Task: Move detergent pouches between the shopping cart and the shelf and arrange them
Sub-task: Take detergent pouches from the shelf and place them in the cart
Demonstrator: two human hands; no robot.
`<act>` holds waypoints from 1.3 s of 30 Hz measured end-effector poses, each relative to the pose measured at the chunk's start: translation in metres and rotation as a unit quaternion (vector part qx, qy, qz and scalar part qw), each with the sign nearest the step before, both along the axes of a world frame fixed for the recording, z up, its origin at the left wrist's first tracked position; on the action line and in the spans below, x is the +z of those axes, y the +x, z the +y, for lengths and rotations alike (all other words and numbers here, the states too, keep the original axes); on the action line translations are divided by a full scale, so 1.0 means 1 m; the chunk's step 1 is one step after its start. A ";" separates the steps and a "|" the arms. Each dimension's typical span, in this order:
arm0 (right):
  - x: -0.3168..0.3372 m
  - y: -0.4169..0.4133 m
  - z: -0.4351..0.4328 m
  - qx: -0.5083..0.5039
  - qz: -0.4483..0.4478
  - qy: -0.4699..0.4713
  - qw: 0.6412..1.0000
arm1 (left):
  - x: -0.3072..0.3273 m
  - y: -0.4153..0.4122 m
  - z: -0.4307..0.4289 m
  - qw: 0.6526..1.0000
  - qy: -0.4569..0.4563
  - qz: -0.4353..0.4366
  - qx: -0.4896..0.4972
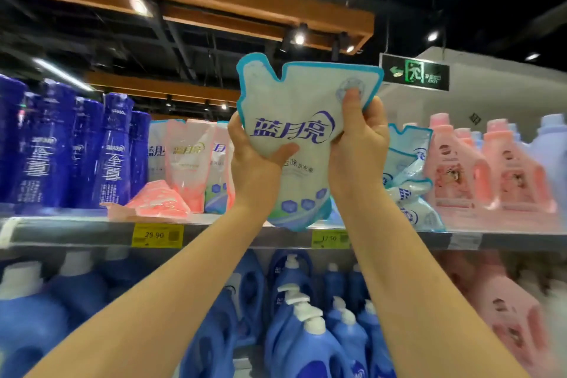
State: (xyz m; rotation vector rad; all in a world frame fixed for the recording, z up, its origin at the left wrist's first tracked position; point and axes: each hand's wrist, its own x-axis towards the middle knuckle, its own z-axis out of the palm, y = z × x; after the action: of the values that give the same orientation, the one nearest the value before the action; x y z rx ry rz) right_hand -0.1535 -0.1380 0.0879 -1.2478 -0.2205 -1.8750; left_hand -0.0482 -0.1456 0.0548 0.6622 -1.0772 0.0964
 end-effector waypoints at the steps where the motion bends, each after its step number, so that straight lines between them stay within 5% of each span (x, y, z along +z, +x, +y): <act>1: 0.002 -0.002 0.010 -0.014 0.003 -0.008 1.000 | 0.002 -0.002 0.010 1.000 -0.008 0.002 -0.003; 9: -0.036 -0.030 0.059 -0.200 0.039 0.053 0.978 | -0.029 -0.031 0.060 1.000 0.000 0.007 -0.025; 15: -0.108 -0.080 0.101 -0.144 0.106 0.115 0.977 | -0.063 -0.087 0.095 0.997 0.023 0.030 -0.063; 25: -0.242 -0.251 0.196 -0.306 0.169 0.288 0.891 | -0.137 -0.276 0.167 0.976 0.119 0.004 -0.180; 34: -0.317 -0.450 0.307 -0.410 0.086 0.400 0.815 | -0.220 -0.482 0.230 0.885 0.268 -0.077 -0.373; 39: -0.346 -0.531 0.333 -0.450 0.030 0.473 0.757 | -0.260 -0.558 0.228 0.750 0.365 -0.197 -0.516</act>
State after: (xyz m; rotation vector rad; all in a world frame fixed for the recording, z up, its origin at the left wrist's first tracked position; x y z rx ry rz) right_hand -0.6841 0.1953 -0.2577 -0.6592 1.4518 -2.1686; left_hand -0.6061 0.0827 -0.2056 0.6474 -1.7878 -1.2680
